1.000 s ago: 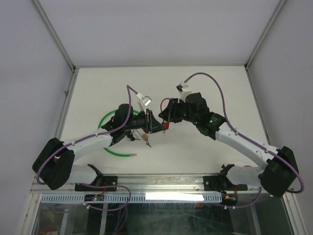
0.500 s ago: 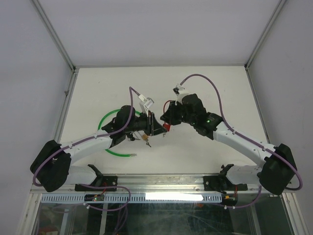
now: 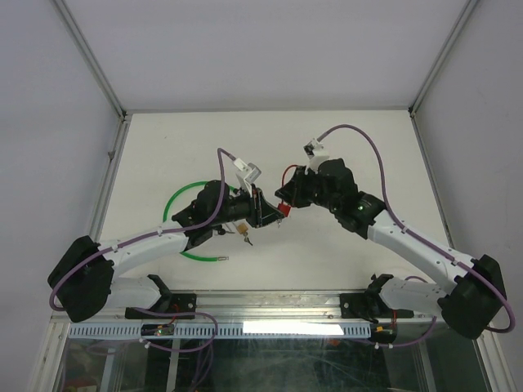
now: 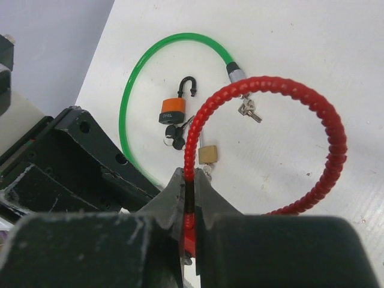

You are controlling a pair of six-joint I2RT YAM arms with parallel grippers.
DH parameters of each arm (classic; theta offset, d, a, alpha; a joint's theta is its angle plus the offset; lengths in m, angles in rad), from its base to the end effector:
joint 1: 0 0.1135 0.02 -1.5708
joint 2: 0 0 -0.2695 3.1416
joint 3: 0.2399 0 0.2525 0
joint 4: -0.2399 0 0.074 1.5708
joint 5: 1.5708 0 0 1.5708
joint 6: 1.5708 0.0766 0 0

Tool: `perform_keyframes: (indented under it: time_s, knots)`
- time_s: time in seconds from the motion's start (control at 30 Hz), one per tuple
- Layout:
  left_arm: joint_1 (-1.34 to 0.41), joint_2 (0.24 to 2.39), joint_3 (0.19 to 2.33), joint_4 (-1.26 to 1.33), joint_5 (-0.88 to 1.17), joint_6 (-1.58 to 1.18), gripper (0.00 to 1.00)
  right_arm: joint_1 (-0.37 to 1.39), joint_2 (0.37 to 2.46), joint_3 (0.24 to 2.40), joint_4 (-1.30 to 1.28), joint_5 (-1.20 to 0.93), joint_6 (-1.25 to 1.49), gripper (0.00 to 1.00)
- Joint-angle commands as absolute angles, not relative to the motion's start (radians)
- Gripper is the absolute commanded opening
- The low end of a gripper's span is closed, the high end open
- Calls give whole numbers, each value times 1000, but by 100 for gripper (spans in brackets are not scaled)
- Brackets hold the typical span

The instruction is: Unlock with the key

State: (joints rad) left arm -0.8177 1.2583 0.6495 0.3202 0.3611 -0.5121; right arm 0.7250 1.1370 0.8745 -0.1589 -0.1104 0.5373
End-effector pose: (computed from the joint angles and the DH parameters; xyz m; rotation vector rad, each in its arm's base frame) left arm 0.1938 -0.2464 0.2374 0.5791 1.9534 -1.2195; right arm 0.2161 0.2027 0.2909 -0.2728 2.0931 0.9002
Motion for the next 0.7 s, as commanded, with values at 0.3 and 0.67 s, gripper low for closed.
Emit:
perform_keyframes:
  time_s: [0.3,0.67]
  knots:
    - [-851,1219,654,284,336,-566,0,704,1151,921,110,-227,556,0]
    - [-793,1219,561,449,265,-627,0,721,1058,929,-38,-176,527,44]
